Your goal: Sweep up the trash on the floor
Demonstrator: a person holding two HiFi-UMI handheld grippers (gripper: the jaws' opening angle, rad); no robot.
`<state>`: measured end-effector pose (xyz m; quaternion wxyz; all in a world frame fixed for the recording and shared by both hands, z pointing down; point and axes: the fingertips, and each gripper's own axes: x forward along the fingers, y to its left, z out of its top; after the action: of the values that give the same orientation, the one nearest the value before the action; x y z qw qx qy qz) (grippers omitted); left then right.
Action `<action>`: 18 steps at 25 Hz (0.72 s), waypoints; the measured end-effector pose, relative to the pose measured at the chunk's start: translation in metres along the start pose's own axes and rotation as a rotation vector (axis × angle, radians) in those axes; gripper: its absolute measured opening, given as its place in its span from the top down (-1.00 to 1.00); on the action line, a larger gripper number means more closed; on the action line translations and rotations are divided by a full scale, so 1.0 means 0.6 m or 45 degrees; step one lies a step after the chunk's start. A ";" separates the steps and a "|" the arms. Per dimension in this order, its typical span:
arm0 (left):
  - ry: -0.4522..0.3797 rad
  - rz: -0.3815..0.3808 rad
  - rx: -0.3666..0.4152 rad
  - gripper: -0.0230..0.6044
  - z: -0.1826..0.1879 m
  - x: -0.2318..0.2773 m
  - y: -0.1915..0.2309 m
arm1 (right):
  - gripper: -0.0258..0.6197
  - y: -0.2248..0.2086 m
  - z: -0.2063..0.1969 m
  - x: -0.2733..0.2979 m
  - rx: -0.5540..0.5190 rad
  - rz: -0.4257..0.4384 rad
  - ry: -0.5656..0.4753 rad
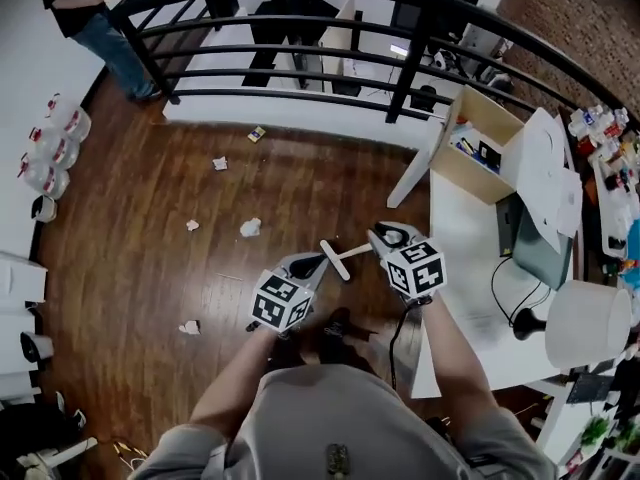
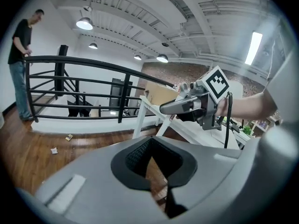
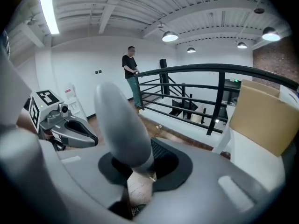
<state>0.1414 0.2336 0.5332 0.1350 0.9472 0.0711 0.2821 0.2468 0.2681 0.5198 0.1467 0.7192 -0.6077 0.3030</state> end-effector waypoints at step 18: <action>-0.135 0.085 -0.167 0.79 -0.150 -0.249 0.108 | 0.73 0.455 0.162 0.048 -0.316 0.446 -0.052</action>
<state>-0.0288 0.1597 0.5481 0.1907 0.9518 0.0135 0.2400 0.0111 0.1294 0.4193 0.1668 0.5849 -0.7590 0.2322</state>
